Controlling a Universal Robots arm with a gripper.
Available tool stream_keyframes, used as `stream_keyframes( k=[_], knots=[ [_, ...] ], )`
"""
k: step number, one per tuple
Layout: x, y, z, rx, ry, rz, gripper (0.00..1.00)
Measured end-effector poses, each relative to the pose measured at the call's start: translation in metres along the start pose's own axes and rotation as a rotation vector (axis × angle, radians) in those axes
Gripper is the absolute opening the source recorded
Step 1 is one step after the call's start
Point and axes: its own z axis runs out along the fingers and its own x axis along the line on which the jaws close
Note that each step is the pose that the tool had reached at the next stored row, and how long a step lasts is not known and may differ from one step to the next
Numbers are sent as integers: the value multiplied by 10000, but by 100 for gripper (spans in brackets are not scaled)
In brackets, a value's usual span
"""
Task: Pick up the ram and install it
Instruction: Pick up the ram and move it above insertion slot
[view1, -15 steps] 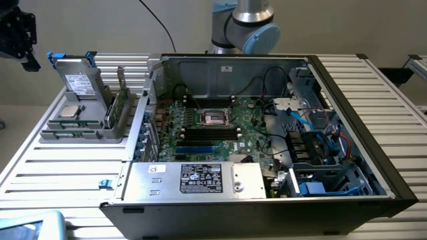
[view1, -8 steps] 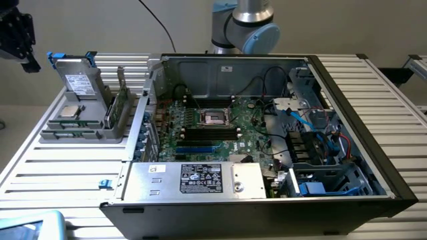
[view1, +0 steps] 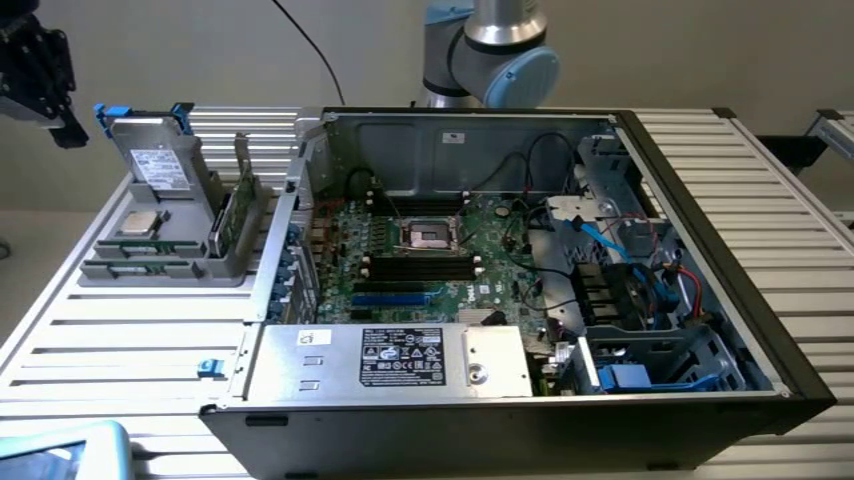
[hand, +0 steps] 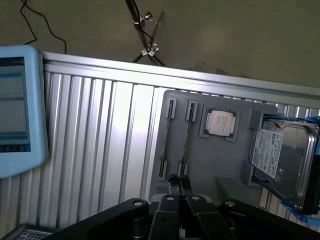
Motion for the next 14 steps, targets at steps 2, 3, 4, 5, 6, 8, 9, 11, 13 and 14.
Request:
stream_keyframes(
  k=[2, 3, 4, 5, 6, 8, 9, 11, 13, 14],
  knots=[
    [0, 0, 1, 18, 10, 0, 11],
    [-1, 0, 2, 19, 10, 1, 11],
    [0, 1, 2, 19, 11, 1, 11],
    [-1, 1, 2, 19, 10, 1, 11],
    [0, 1, 2, 19, 11, 1, 11],
    [0, 1, 2, 19, 10, 1, 11],
    [-1, 1, 2, 19, 10, 1, 11],
    [-1, 1, 2, 20, 10, 1, 11],
    [-1, 1, 2, 19, 11, 1, 11],
    [-1, 1, 2, 19, 11, 1, 11]
  ],
)
